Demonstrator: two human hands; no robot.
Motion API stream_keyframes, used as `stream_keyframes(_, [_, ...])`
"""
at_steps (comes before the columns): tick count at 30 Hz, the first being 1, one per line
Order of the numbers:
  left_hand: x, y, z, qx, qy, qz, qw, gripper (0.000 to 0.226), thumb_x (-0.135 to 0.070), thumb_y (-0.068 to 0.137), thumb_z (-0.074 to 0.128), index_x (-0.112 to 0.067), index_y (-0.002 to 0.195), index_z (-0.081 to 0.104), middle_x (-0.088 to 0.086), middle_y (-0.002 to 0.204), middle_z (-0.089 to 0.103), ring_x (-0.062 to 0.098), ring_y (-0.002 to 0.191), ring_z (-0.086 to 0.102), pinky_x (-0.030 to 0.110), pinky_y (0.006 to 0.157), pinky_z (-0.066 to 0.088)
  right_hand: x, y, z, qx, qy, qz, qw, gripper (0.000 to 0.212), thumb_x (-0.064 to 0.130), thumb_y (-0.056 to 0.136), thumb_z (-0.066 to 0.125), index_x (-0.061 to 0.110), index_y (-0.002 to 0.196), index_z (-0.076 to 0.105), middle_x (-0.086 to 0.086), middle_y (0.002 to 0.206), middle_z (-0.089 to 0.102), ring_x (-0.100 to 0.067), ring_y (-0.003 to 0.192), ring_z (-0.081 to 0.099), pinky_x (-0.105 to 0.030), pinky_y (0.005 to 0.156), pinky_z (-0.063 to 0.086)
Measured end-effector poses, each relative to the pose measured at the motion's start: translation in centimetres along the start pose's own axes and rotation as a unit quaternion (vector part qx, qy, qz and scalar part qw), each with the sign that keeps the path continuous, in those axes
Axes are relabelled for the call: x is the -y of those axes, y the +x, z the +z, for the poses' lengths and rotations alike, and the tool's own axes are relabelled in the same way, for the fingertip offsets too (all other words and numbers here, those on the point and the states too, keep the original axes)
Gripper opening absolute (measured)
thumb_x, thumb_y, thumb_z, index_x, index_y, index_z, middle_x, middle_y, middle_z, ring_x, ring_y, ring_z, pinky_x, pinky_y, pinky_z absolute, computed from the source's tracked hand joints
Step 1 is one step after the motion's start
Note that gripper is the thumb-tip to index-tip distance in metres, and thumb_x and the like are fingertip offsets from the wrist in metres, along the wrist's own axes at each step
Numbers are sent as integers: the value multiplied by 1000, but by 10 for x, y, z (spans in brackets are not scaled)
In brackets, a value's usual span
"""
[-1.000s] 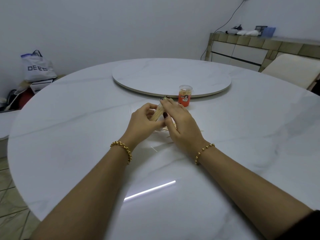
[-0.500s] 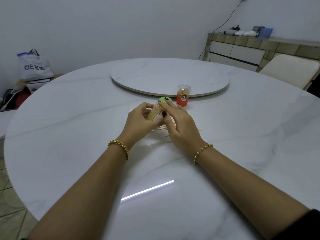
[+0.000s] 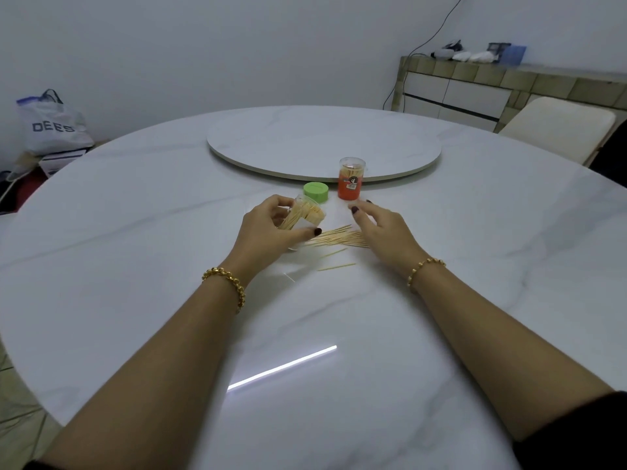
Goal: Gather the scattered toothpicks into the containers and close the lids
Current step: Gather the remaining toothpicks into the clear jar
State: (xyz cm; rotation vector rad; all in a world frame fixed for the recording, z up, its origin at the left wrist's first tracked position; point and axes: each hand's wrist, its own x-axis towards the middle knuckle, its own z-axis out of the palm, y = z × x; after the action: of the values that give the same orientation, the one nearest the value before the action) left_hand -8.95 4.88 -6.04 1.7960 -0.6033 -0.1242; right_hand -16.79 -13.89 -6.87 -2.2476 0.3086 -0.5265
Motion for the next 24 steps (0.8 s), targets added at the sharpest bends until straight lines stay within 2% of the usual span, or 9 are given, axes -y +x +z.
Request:
stream_keyframes(2, [1,0,0,1,-2,-4,1000,52,-22,67,86,-15,111,60,3,104,66,11,90,64,16,56,52,-5,1,-1,72,-59,26,995,37,28,102,37,17,134,52,-2,138,52,-16,128,44,-17,96,28])
stream_keyframes(5, [2,1,0,-4,2,-1,1000,53,-23,66,87,-15,111,60,4,103,66,10,88,64,17,56,52,2,0,4,177,-142,-7,974,41,28,104,28,18,141,42,4,149,39,-13,141,27,-25,110,15])
stream_keyframes(7, [3,1,-1,-6,4,0,1000,53,-24,66,87,-16,111,60,3,103,66,9,88,65,17,57,53,9,0,8,201,-138,-16,970,42,29,104,29,21,144,39,4,153,33,-12,142,25,-23,111,16])
stream_keyframes(11, [2,1,-2,-9,8,0,1000,52,-25,66,87,-17,111,60,2,103,67,10,88,65,14,57,51,12,3,10,238,-141,-30,960,41,33,102,37,25,141,44,7,152,35,-13,137,33,-22,108,22])
stream_keyframes(15, [2,1,-2,-13,13,2,1000,53,-27,66,87,-18,111,60,3,104,67,11,90,65,9,55,47,15,7,-1,272,-179,-34,945,56,41,88,63,20,139,48,11,148,38,-10,132,38,-21,108,27])
stream_keyframes(18, [1,1,-2,-12,8,0,1000,54,-25,66,87,-17,112,59,4,106,66,12,90,64,9,53,47,12,10,-4,246,-227,-57,940,59,40,77,75,21,130,58,9,137,48,-9,116,47,-20,101,34])
stream_keyframes(21, [-1,0,-2,-11,5,1,1000,52,-24,67,86,-16,112,59,4,105,65,7,87,62,8,52,46,1,9,3,140,-178,-86,970,34,30,76,78,21,108,72,7,114,62,-4,89,51,-5,74,34])
stream_keyframes(22, [-1,0,-2,-11,4,1,1000,52,-24,67,86,-17,111,59,3,105,65,7,87,62,7,52,46,-2,9,5,107,-167,-100,975,25,26,78,77,19,103,75,5,108,65,-6,87,54,-4,70,34])
stream_keyframes(24, [-2,-1,-3,-9,2,1,1000,51,-24,68,86,-18,111,59,3,106,65,8,89,62,8,52,46,-7,8,9,59,-171,-134,974,15,19,83,73,16,97,77,1,101,69,-13,89,61,-10,73,40])
